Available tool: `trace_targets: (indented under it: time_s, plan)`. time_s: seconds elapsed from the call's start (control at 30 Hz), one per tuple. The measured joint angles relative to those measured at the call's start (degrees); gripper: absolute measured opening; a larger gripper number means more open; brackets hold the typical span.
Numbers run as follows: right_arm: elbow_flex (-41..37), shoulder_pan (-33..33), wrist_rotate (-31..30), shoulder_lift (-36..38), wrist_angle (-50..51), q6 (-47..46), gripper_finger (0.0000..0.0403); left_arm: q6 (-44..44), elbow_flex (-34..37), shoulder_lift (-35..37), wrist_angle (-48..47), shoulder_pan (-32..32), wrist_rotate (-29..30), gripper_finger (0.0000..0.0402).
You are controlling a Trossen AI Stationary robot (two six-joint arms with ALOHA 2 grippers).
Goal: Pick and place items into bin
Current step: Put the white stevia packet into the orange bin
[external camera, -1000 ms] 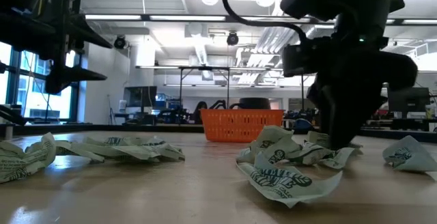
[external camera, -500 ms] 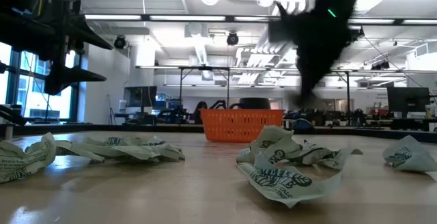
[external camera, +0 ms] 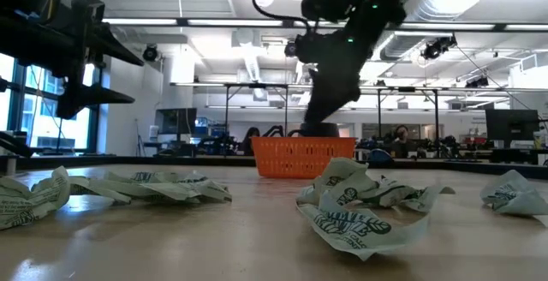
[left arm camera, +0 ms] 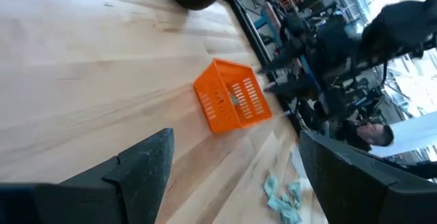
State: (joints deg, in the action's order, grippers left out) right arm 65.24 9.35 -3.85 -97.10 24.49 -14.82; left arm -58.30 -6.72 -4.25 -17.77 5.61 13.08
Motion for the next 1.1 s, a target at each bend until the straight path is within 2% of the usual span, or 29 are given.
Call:
trace_targets:
  time_s: [0.1,0.17,0.23,0.3,0.43,0.57,0.67,0.7,0.87,0.97,1.1]
  plan:
    - [2.48,0.31,-0.38,1.24,1.23,0.16,0.0207,0.09,0.00,-0.02,-0.37,0.00,2.74,0.0349]
    - [4.08,-1.46,-3.87,3.68,3.56,5.03,0.0226,1.83,0.00,-0.02,-0.89,0.01,4.10,0.0349]
    - [4.58,-3.80,-8.31,6.32,7.64,9.69,0.0237,1.38,0.07,-0.04,-0.53,0.00,3.01,0.0349]
    - [4.10,-6.20,-11.60,8.75,12.15,11.61,0.0242,-0.06,0.11,-0.61,2.76,-0.01,-2.05,0.0348]
    - [1.67,-11.03,-13.46,11.85,20.76,9.03,0.0243,5.50,0.09,-6.20,10.25,-0.97,-14.72,0.0329]
    - [-1.92,-16.14,-12.26,12.15,25.57,5.89,0.0244,13.66,0.09,-17.03,22.02,-5.94,-21.61,0.0296]
    - [-3.94,-19.81,-12.26,12.22,25.35,2.57,0.0244,15.30,-0.23,-28.17,34.67,-11.65,-22.59,0.0273]
    - [-4.51,-20.83,-12.33,12.22,25.53,1.06,0.0244,15.52,-0.95,-32.06,36.25,-13.61,-22.34,0.0267]
    - [-5.43,-24.41,-16.37,12.17,28.31,-6.88,0.0244,21.24,-7.91,-51.55,32.89,-21.87,-21.58,0.0261]
    - [-5.43,-25.69,-18.99,12.39,30.16,-10.94,0.0244,24.01,-13.17,-61.61,32.15,-24.32,-19.23,0.0278]
    - [-5.43,-27.64,-20.50,12.57,31.55,-13.49,0.0244,28.69,-19.97,-70.78,32.19,-24.79,-16.78,0.0310]
